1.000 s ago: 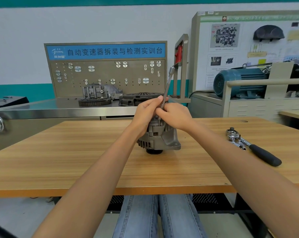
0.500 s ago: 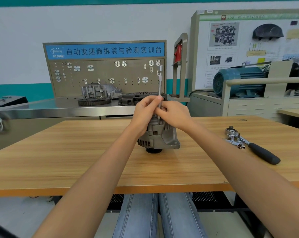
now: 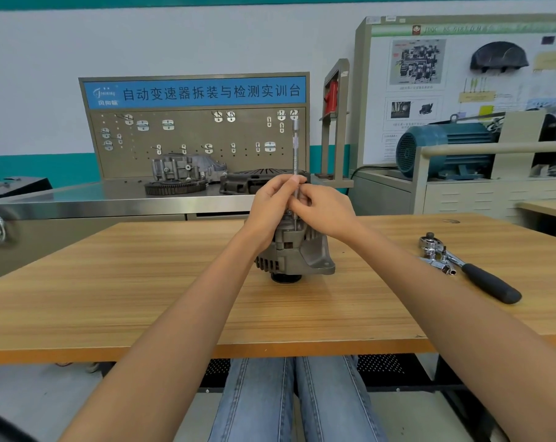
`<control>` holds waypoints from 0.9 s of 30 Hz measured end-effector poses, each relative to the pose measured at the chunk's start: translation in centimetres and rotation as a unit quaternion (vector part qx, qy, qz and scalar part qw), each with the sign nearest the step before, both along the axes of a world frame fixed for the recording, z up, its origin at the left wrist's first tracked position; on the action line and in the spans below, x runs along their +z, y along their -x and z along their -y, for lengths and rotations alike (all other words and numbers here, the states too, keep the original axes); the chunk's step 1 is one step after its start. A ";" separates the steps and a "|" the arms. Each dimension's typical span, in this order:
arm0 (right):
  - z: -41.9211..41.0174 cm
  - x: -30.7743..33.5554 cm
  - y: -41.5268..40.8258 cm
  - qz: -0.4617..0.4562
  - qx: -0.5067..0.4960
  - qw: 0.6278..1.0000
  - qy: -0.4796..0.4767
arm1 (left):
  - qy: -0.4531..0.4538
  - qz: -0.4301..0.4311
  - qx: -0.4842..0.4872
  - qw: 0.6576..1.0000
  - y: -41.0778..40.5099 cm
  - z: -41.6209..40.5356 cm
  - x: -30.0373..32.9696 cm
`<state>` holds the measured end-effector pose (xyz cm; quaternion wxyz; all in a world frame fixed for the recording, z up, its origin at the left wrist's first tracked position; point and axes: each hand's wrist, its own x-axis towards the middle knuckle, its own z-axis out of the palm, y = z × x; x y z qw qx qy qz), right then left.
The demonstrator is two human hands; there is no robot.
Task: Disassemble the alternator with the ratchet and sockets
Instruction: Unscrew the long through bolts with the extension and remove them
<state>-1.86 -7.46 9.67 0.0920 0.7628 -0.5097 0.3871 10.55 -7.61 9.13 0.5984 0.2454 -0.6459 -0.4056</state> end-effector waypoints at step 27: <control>-0.4 0.1 -0.4 -0.004 -0.015 1.000 0.013 | -0.016 0.008 -0.021 1.000 0.0 -0.5 0.4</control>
